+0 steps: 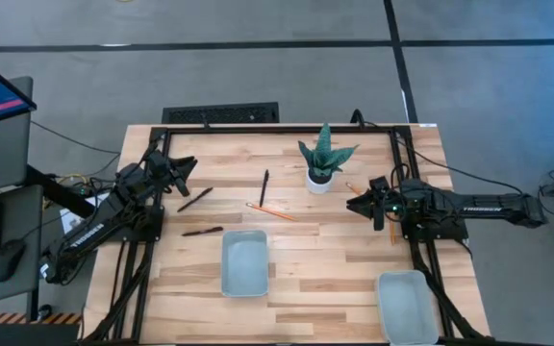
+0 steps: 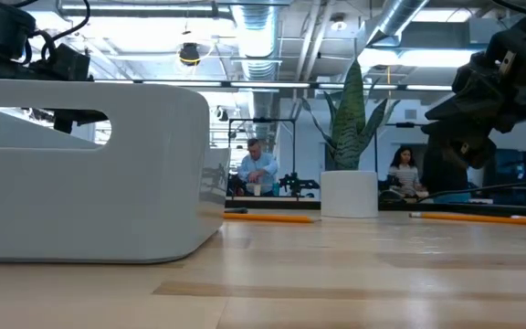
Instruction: Sort pens & pencils
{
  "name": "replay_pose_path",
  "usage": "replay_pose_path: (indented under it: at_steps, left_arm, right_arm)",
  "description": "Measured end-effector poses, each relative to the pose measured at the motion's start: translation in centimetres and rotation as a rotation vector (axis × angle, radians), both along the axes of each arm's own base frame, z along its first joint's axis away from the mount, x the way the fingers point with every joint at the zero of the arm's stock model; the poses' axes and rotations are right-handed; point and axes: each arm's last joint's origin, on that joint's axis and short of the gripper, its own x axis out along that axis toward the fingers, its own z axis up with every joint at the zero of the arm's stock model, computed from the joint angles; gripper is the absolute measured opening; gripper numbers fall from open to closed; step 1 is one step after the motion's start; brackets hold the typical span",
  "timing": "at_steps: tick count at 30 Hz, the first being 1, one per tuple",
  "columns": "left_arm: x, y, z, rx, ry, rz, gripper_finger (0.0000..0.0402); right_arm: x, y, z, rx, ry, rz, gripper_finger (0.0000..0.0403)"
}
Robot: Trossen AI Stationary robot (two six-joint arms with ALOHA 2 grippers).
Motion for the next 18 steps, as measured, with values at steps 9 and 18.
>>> replay_pose_path:
  at_steps: [9,18]
  left_arm:
    - [0.00,0.00,0.00,0.060,0.048,-0.005,0.0079]
    - [0.01,0.01,0.04,0.055,0.037,-0.004,0.0079]
  right_arm:
    - [0.00,0.00,0.00,0.000,0.000,0.000,0.0134]
    - [0.02,-0.13,0.10,0.061,-0.012,-0.056,0.0134]
